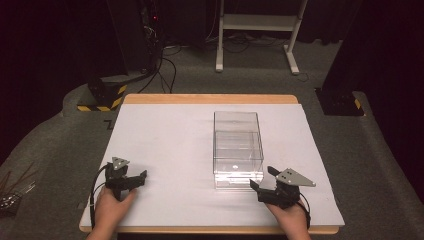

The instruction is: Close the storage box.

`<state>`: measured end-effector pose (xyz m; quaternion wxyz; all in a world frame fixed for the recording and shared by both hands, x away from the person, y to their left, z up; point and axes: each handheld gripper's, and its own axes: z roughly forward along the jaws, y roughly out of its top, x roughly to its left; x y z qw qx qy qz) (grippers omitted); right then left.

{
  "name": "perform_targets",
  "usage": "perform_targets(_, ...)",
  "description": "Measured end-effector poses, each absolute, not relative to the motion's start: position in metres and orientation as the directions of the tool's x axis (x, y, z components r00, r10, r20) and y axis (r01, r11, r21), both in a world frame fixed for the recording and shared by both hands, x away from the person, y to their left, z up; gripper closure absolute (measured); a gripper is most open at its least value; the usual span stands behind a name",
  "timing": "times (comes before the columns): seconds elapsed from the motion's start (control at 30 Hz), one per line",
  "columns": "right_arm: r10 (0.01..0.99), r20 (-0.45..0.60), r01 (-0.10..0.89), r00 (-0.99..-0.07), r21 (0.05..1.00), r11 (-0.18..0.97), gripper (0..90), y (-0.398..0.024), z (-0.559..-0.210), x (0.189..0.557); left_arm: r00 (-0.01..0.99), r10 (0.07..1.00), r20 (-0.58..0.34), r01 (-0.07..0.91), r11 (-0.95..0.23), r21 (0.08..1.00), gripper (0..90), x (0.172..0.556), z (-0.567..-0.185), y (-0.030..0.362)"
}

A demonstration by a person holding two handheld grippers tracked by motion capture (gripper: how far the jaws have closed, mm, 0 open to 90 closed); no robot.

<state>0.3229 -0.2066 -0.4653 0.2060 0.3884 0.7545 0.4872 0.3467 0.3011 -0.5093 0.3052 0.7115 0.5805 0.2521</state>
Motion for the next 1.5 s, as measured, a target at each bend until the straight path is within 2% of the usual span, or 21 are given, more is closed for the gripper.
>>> perform_targets(1.5, 0.822, 0.077, 0.394, -0.564, 0.9, 0.187, 18.2, -0.2, -0.467, 0.359, 0.199, 0.98, 0.008, 0.671, -0.142, 0.727, 11.5, 0.346, -0.509, 0.301)
